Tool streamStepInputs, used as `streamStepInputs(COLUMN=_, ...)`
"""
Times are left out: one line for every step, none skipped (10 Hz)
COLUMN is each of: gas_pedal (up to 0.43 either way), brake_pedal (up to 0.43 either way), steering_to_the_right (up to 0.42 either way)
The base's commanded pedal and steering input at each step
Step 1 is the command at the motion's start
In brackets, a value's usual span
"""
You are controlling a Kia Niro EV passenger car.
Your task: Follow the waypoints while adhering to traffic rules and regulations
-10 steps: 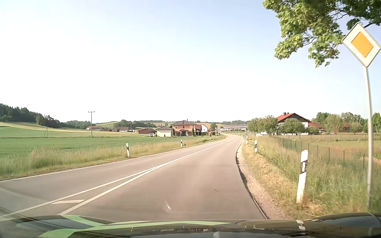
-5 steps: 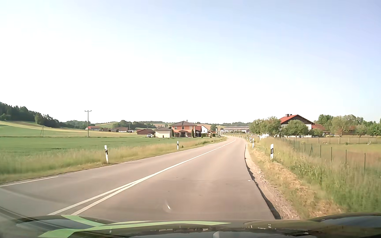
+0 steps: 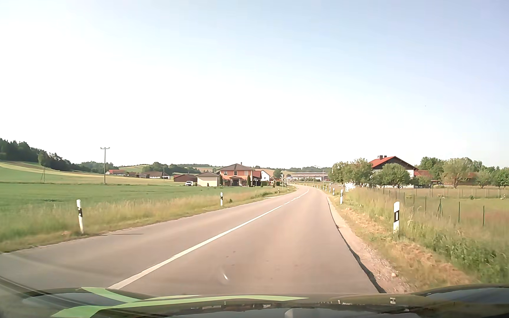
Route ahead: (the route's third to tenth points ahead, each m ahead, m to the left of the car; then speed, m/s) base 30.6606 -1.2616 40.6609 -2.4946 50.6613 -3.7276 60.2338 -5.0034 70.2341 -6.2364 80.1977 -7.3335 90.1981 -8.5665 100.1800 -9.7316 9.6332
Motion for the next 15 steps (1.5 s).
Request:
streamStepInputs(gas_pedal=0.220, brake_pedal=0.000, steering_to_the_right=0.037)
streamStepInputs(gas_pedal=0.220, brake_pedal=0.000, steering_to_the_right=0.038)
streamStepInputs(gas_pedal=0.220, brake_pedal=0.000, steering_to_the_right=0.038)
streamStepInputs(gas_pedal=0.228, brake_pedal=0.000, steering_to_the_right=0.038)
streamStepInputs(gas_pedal=0.228, brake_pedal=0.000, steering_to_the_right=0.038)
streamStepInputs(gas_pedal=0.228, brake_pedal=0.000, steering_to_the_right=0.038)
streamStepInputs(gas_pedal=0.228, brake_pedal=0.000, steering_to_the_right=0.038)
streamStepInputs(gas_pedal=0.228, brake_pedal=0.000, steering_to_the_right=0.038)
streamStepInputs(gas_pedal=0.228, brake_pedal=0.000, steering_to_the_right=0.038)
streamStepInputs(gas_pedal=0.228, brake_pedal=0.000, steering_to_the_right=0.038)
streamStepInputs(gas_pedal=0.228, brake_pedal=0.000, steering_to_the_right=0.036)
streamStepInputs(gas_pedal=0.228, brake_pedal=0.000, steering_to_the_right=0.035)
streamStepInputs(gas_pedal=0.228, brake_pedal=0.000, steering_to_the_right=0.033)
streamStepInputs(gas_pedal=0.228, brake_pedal=0.000, steering_to_the_right=0.030)
streamStepInputs(gas_pedal=0.228, brake_pedal=0.000, steering_to_the_right=0.029)
